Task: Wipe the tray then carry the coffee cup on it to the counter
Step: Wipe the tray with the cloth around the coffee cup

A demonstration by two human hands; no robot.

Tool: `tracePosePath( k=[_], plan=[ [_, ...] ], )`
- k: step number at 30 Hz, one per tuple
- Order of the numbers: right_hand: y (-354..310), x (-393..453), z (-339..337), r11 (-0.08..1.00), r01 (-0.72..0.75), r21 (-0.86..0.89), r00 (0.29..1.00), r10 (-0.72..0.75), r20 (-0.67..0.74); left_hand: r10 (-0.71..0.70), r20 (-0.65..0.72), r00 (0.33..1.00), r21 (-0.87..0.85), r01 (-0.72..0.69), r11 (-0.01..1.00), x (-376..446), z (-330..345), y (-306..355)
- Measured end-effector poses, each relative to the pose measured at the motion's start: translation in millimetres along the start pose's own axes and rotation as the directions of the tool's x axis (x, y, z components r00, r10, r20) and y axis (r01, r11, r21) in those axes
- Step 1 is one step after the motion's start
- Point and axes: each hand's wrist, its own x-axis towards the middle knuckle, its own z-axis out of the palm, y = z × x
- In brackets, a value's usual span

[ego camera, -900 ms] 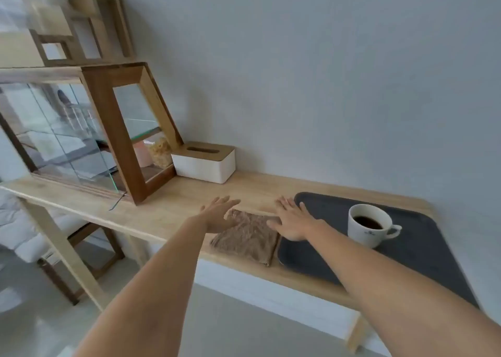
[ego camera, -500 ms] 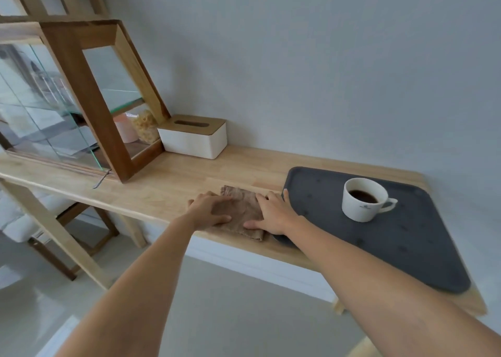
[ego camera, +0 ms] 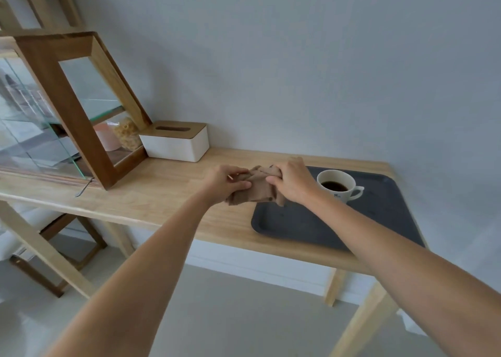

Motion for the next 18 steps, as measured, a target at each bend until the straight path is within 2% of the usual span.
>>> tracePosePath(
  k=[3, 6, 9, 12, 15, 18],
  plan=[
    [18.2, -16.6, -8.9, 0.982, -0.165, -0.088, 0.980, 0.174, 0.099, 0.005, 0.074, 0.997, 0.016, -0.007, 1.000, -2.6, 29.9, 18.0],
    [32.8, -37.9, 2.8, 0.950, -0.193, -0.246, 0.945, 0.247, 0.215, -0.055, 0.125, 0.991, 0.093, 0.043, 0.995, -20.7, 59.9, 13.5],
    [41.3, -54.8, 19.3, 0.982, -0.074, -0.175, 0.957, 0.120, 0.264, -0.122, 0.200, 0.972, 0.053, 0.114, 0.992, -49.9, 82.2, 3.0],
    [43.9, -60.1, 30.7, 0.988, 0.078, -0.130, 0.945, -0.031, 0.326, -0.118, 0.174, 0.978, 0.041, 0.113, 0.993, -64.6, 100.1, -4.4],
    [47.0, -56.7, 41.9, 0.963, 0.119, -0.242, 0.913, -0.010, 0.408, -0.092, 0.080, 0.992, 0.054, 0.088, 0.995, -67.1, 110.5, -6.8],
    [51.1, -50.0, 50.8, 0.936, 0.129, -0.328, 0.914, 0.016, 0.404, -0.084, 0.033, 0.996, 0.078, 0.081, 0.994, -66.8, 115.1, -8.0]
  ],
)
